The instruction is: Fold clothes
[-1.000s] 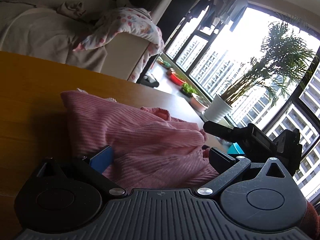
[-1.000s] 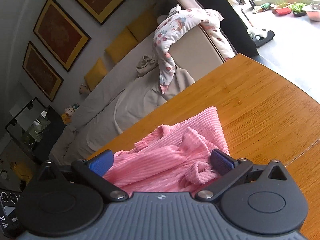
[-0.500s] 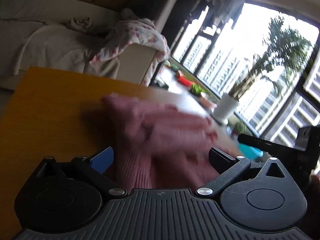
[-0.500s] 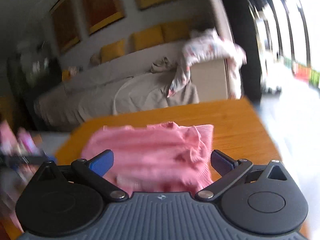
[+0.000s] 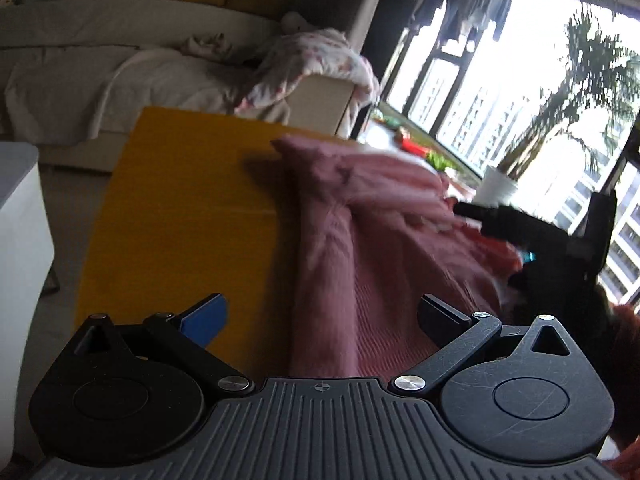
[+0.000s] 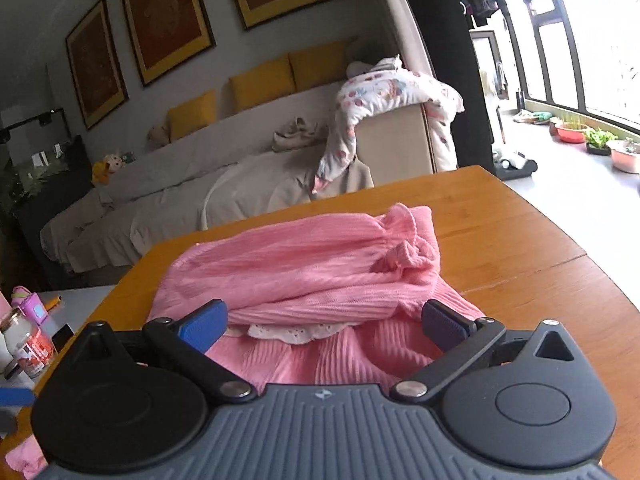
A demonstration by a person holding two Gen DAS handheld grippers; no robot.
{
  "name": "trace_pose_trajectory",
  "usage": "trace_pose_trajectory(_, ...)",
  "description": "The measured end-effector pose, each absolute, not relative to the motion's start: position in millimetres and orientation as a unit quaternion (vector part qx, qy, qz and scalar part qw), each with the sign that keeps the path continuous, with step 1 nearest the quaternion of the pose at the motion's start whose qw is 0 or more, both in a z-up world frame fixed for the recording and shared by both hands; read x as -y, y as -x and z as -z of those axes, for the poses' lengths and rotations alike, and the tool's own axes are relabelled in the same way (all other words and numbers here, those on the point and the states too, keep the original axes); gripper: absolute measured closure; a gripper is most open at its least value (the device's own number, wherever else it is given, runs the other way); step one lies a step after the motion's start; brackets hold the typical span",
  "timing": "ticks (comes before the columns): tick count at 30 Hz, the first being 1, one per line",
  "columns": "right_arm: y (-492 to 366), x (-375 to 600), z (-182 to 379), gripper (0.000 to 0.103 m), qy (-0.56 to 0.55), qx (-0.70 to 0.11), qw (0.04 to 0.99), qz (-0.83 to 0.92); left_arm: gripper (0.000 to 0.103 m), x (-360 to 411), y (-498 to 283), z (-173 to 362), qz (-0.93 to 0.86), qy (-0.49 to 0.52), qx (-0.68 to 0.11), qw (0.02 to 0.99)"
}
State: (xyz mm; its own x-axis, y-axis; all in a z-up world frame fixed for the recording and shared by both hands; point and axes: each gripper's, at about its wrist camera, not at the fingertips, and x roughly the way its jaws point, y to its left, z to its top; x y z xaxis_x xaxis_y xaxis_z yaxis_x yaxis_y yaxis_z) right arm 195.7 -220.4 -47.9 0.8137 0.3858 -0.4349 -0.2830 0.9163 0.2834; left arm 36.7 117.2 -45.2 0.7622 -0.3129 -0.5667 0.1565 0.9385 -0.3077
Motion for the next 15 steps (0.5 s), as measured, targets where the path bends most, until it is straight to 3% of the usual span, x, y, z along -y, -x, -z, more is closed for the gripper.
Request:
trace_pose_trajectory(2, -186.5, 226.6, 46.5, 0.000, -0.099, -0.242, 0.949, -0.179, 0.004, -101.7, -27.7, 47.0, 0.120, 0.082, -0.326, 0.934)
trace_pose_trajectory(4, -172.6, 235.6, 45.1, 0.000, -0.081, -0.239, 0.951, -0.178, 0.016, -86.3, -21.6, 50.2, 0.103, 0.032, -0.331, 0.938)
trace_pose_trajectory(8, -134.7, 266.0, 40.1, 0.000, -0.060, -0.222, 0.960, -0.162, 0.022, -77.4, -21.6, 60.4, 0.078, 0.021, -0.343, 0.936)
trace_pose_trajectory(9, -125.3, 275.5, 37.7, 0.000, -0.062, -0.216, 0.962, -0.157, 0.029, -75.8, -21.1, 61.3, 0.068, 0.016, -0.338, 0.939)
trace_pose_trajectory(10, -116.3, 285.5, 35.3, 0.000, -0.068, -0.210, 0.964, -0.151, 0.046, -74.2, -20.5, 62.1, 0.058, 0.011, -0.333, 0.941)
trace_pose_trajectory(11, -107.8, 295.5, 33.1, 0.000, -0.075, -0.204, 0.965, -0.144, 0.056, -72.7, -20.1, 62.4, 0.050, 0.006, -0.328, 0.943)
trace_pose_trajectory(13, -93.3, 314.7, 30.3, 0.000, -0.096, -0.195, 0.968, -0.126, 0.090, -70.4, -19.3, 60.4, 0.041, 0.000, -0.323, 0.946)
trace_pose_trajectory(15, -84.3, 331.8, 31.2, 0.000, -0.119, -0.195, 0.968, -0.107, 0.092, -64.5, -17.7, 52.2, 0.041, -0.027, -0.308, 0.950)
